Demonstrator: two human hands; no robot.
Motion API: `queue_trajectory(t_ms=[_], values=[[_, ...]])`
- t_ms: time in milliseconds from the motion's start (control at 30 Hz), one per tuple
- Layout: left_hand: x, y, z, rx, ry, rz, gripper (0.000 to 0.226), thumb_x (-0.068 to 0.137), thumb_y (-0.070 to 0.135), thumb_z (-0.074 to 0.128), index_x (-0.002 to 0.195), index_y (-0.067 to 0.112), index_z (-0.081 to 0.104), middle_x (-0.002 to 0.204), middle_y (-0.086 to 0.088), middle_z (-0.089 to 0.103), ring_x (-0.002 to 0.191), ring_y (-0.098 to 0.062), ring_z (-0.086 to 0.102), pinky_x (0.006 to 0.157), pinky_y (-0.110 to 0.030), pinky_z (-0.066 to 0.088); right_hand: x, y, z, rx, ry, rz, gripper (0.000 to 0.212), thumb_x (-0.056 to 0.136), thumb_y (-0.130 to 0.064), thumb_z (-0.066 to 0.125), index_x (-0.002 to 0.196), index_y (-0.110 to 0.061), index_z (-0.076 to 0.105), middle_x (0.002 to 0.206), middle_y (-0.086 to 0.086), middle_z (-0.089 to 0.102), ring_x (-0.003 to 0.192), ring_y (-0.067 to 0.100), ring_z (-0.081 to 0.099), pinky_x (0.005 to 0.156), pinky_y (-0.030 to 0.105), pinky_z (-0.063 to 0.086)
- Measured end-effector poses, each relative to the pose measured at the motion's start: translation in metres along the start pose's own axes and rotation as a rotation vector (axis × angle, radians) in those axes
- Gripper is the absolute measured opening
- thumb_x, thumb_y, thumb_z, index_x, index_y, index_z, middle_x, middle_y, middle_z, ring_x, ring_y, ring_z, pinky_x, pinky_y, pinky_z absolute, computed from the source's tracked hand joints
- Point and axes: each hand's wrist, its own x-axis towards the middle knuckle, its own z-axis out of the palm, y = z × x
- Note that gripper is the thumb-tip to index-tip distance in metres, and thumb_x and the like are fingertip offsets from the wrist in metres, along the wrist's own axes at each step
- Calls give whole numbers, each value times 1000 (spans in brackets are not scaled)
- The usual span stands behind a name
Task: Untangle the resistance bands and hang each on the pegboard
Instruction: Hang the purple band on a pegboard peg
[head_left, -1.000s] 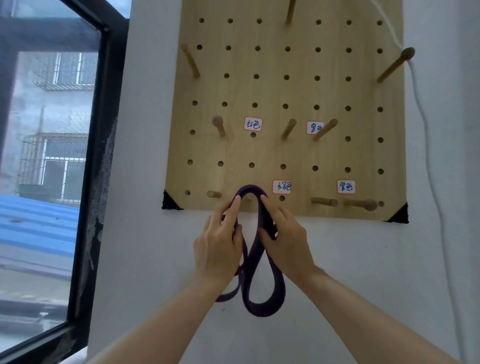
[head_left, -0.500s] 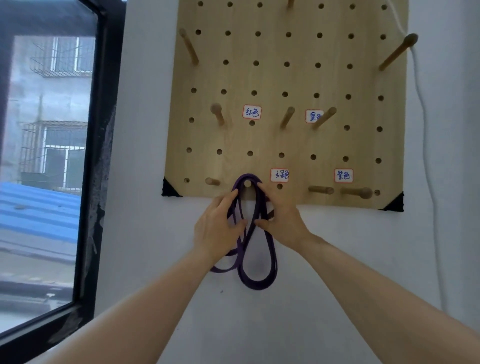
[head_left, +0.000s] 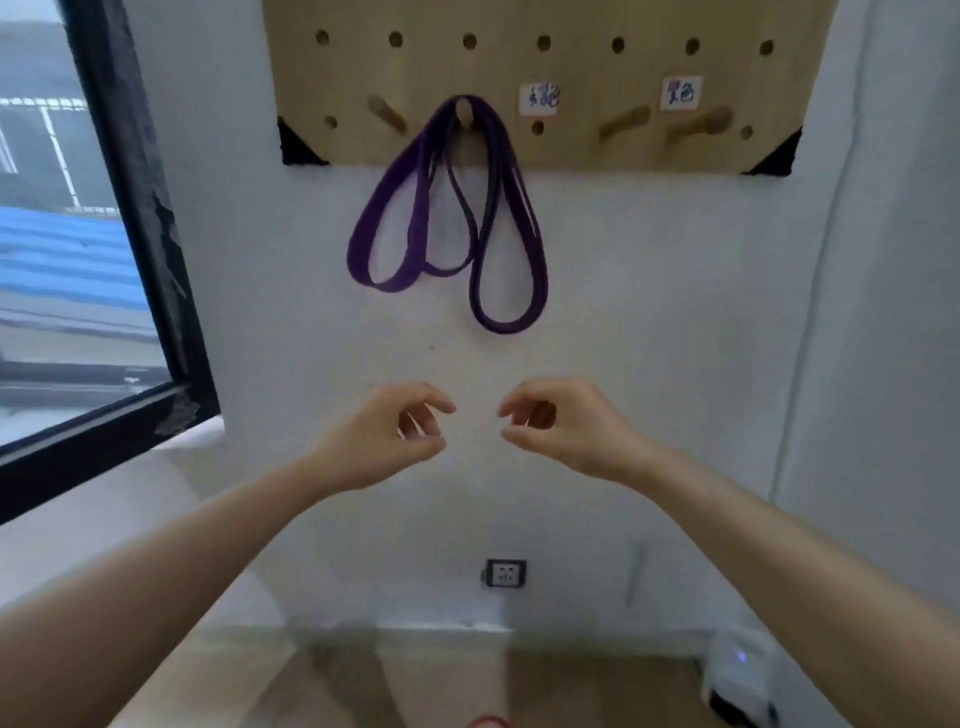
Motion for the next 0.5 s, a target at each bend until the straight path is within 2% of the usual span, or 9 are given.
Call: queue_trajectory(t_ms=[100, 200, 300, 367, 500], values=[[-41, -17, 31, -10, -121, -53, 25, 84, 16, 77, 100, 34, 71, 78, 13, 73, 70, -9, 68, 66, -14, 50, -35, 23, 33, -28, -233, 99, 14, 86, -26, 76, 100, -22, 74, 86, -6, 71, 76, 7, 65, 74, 26, 56], [-80, -35, 68, -37, -229, -127, 22, 81, 31, 73, 102, 35, 72, 81, 17, 74, 72, -8, 69, 71, -21, 55, -67, 45, 72, -61, -422, 195, 18, 87, -24, 76, 104, -19, 74, 89, -4, 72, 80, 11, 67, 75, 29, 56], [-122, -54, 110, -69, -297, -191, 28, 79, 35, 68, 106, 31, 72, 82, 15, 75, 74, -5, 69, 75, -26, 57, -99, 65, 110, -115, -565, 240, 19, 88, -22, 75, 107, -16, 74, 88, -5, 68, 80, 11, 64, 68, 11, 46], [-154, -70, 143, -92, -350, -241, 26, 82, 30, 71, 109, 29, 73, 83, 13, 76, 75, -4, 70, 77, -30, 58, -119, 81, 137, -163, -668, 247, 24, 88, -21, 74, 111, -14, 73, 91, -3, 69, 81, 10, 61, 66, 8, 42], [-220, -98, 207, -60, -480, -376, 29, 83, 29, 66, 111, 28, 74, 84, 23, 70, 78, -2, 69, 78, -34, 58, -169, 117, 200, -184, -851, 346, 31, 86, -28, 76, 115, -17, 72, 105, 2, 73, 92, 15, 67, 82, 28, 53]])
